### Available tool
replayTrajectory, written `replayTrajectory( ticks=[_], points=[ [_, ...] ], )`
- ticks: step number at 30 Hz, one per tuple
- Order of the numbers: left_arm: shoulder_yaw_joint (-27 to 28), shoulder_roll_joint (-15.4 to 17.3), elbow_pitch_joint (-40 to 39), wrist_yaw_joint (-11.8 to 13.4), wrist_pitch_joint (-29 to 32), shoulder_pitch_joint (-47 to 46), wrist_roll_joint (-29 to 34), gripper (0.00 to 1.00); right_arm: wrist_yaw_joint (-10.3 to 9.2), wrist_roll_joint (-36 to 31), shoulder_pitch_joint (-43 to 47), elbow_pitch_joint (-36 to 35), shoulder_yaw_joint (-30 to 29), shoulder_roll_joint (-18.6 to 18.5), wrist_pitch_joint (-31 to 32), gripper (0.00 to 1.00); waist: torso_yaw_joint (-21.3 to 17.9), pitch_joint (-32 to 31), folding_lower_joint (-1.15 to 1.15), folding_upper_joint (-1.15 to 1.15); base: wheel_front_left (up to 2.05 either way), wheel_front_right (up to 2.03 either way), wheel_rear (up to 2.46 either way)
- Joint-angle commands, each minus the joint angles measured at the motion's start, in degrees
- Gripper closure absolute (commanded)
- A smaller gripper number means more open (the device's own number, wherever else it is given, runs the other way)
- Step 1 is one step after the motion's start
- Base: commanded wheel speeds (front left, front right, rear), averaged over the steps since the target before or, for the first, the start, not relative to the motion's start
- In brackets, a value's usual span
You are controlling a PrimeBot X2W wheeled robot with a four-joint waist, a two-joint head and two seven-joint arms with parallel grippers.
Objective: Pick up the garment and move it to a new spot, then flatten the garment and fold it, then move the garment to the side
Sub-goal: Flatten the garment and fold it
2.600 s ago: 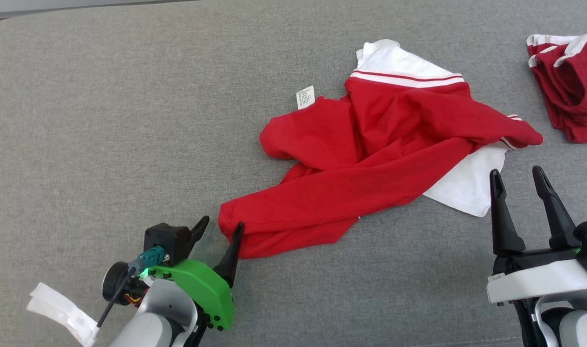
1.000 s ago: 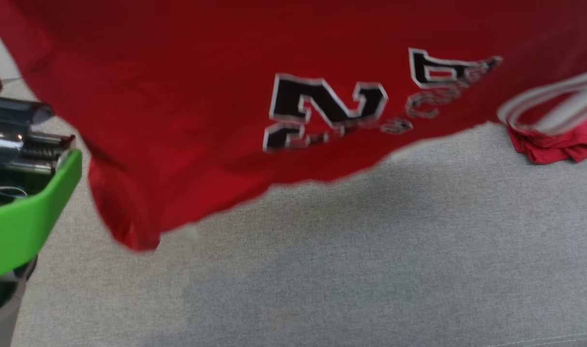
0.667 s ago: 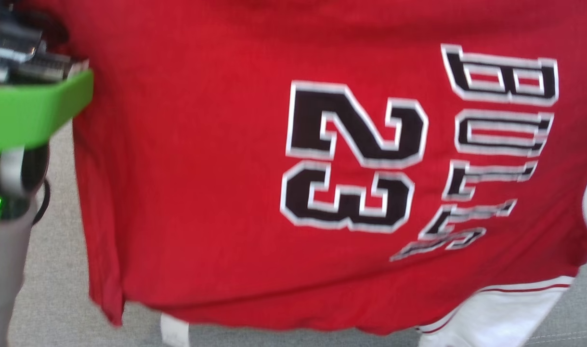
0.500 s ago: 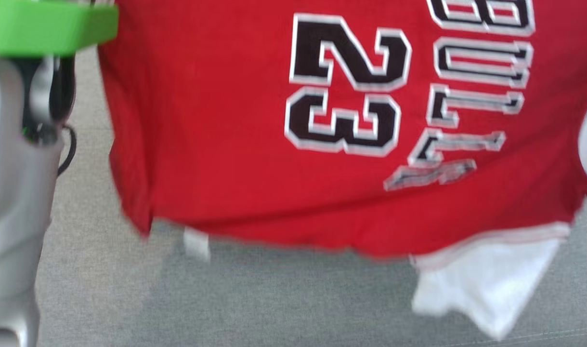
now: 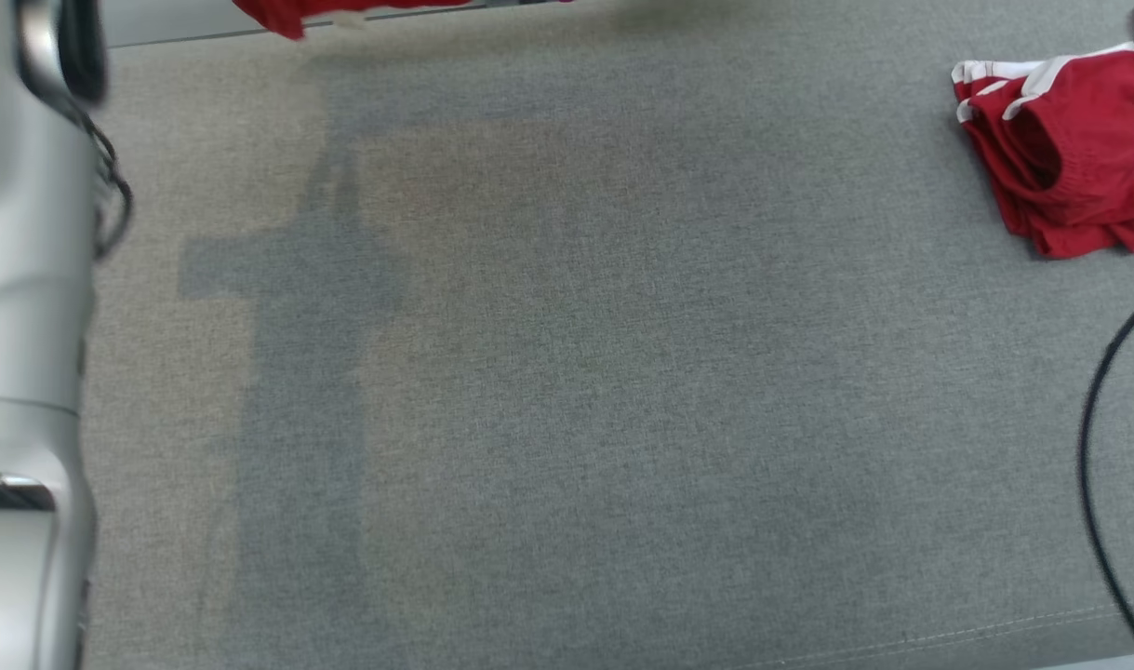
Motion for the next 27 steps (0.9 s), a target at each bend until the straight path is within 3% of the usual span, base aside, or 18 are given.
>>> replayTrajectory(
  ticks=[1, 6, 10, 13, 17, 27],
  points=[
    [0.1, -0.5, 3.1, -0.4, -0.3, 2.9, -0.6, 1.00, -0.06, 0.7, 2.4, 2.8, 1.3, 1.0, -0.9, 1.00, -0.6, 1.1, 0.00, 0.00, 0.00, 0.00, 0.00],
    [1.1, -3.9, 13.0, -1.7, -0.4, 9.5, -2.5, 1.00, -0.06, 4.3, 8.8, 12.8, 5.8, 5.0, -4.1, 1.00, -0.4, 3.3, 0.00, 0.00, 0.00, 0.00, 0.00],
    [2.9, -6.1, 14.8, -2.2, -0.4, 15.4, -3.7, 1.00, -0.06, 8.5, 16.6, 16.5, 7.9, 6.6, -6.6, 1.00, 0.5, 4.9, 0.00, 0.00, 0.00, 0.00, 0.00],
    [4.2, -6.4, 13.0, -2.4, -0.4, 20.6, -3.0, 1.00, -0.05, 11.7, 23.3, 15.5, 8.6, 7.7, -7.6, 1.00, 0.3, 5.0, 0.00, 0.00, 0.00, 0.00, 0.00],
    [7.7, -5.9, 6.5, -2.2, -0.4, 29.2, -2.1, 1.00, -0.06, 14.3, 33.9, 8.0, 6.4, 7.1, -8.0, 1.00, -0.1, 4.5, 0.00, 0.00, 0.00, 0.00, 0.00],
    [12.7, -4.9, -16.6, -1.7, -0.4, 53.7, 3.2, 1.00, -0.03, 7.5, 67.0, -23.4, -4.6, 7.5, -7.9, 1.00, 0.3, -0.7, 0.00, 0.00, 0.00, 0.00, 0.00]
  ],
)
